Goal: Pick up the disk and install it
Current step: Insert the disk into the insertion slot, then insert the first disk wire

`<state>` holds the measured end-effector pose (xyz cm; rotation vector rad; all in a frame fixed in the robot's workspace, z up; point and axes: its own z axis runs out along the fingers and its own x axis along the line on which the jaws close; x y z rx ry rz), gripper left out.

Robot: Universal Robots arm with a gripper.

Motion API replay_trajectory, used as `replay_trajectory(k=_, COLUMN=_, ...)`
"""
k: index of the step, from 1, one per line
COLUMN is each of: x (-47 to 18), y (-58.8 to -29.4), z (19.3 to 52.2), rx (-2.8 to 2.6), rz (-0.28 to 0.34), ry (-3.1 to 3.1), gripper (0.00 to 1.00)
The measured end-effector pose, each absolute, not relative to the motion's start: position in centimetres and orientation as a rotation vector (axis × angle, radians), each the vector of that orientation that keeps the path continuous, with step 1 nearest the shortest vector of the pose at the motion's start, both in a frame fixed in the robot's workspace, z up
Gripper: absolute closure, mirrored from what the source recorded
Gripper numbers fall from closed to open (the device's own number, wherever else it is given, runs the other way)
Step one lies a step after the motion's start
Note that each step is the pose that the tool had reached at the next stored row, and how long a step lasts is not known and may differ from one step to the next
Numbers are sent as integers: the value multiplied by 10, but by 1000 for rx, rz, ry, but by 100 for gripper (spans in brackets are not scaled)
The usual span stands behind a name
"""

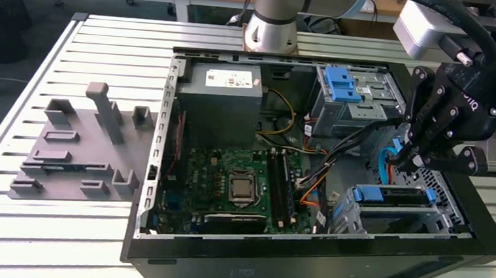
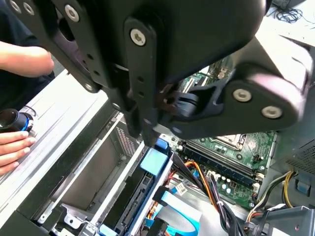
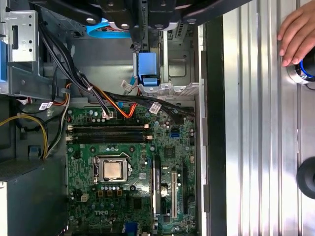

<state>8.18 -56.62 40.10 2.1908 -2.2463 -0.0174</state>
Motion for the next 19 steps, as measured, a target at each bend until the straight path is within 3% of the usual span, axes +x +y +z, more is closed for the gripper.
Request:
replay_trajectory(k=2, x=82, y=-566, z=401, rx=2191, rz=-17, ry=-2246, gripper=87)
replay_trajectory(k=19, x=82, y=-566, z=400, rx=2191, rz=-17, ry=-2246, gripper=89)
